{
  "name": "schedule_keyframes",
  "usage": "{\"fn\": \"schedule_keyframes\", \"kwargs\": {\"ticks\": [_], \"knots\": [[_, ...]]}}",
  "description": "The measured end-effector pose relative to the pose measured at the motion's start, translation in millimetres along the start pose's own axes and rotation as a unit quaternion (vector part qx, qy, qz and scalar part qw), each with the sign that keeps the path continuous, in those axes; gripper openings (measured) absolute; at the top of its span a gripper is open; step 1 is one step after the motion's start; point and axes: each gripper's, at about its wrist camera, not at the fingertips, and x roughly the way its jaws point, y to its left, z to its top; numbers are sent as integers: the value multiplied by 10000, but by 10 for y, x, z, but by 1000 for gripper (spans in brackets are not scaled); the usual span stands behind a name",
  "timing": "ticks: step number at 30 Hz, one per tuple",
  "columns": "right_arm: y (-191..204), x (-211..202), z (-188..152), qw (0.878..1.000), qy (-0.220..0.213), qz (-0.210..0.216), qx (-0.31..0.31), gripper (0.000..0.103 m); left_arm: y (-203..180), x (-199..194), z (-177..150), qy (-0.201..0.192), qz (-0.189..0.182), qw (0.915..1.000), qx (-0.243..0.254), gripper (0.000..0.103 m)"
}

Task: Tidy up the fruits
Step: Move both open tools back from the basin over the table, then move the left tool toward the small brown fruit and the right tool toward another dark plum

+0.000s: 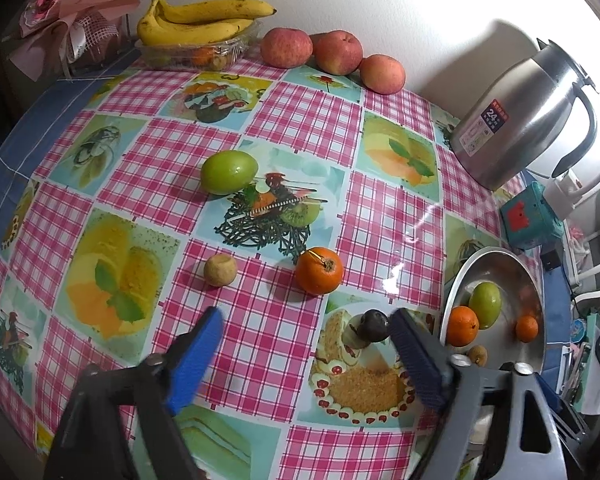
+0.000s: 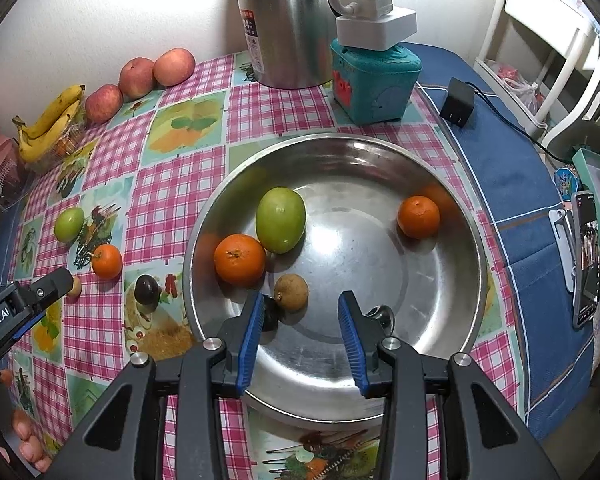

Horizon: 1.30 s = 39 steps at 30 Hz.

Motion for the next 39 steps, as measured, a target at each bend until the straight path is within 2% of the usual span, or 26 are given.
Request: {"fn": "schedule_keyframes", "kwargs": {"ticks": [1, 2, 5, 7, 10, 27, 39], "knots": [[-6, 5, 0, 10000, -7, -22, 21, 66, -1, 6, -2, 1, 18, 10000, 1, 99], [-8, 6, 0, 10000, -17, -43, 32, 68, -5, 19, -7, 7, 48, 10000, 15, 103], [-13, 7, -1, 9999, -58, -100, 45, 75, -13, 50, -25, 32, 133, 9999, 72, 103], [-18, 7, -6, 9999, -104, -101, 57, 87, -27, 79, -42, 84, 188, 9997, 125, 103], [-18, 17, -12, 9997, -90, -227, 85, 94, -44, 90, -52, 104, 222, 9995, 181, 103], [-18, 1, -23, 9993, -227, -269, 147, 95, -30, 11, -17, -44, 120, 9994, 307, 103], [77, 59, -26, 9996, -208, -187, 14, 95, 183, -169, 176, -445, 314, 9974, 474, 103]]}}
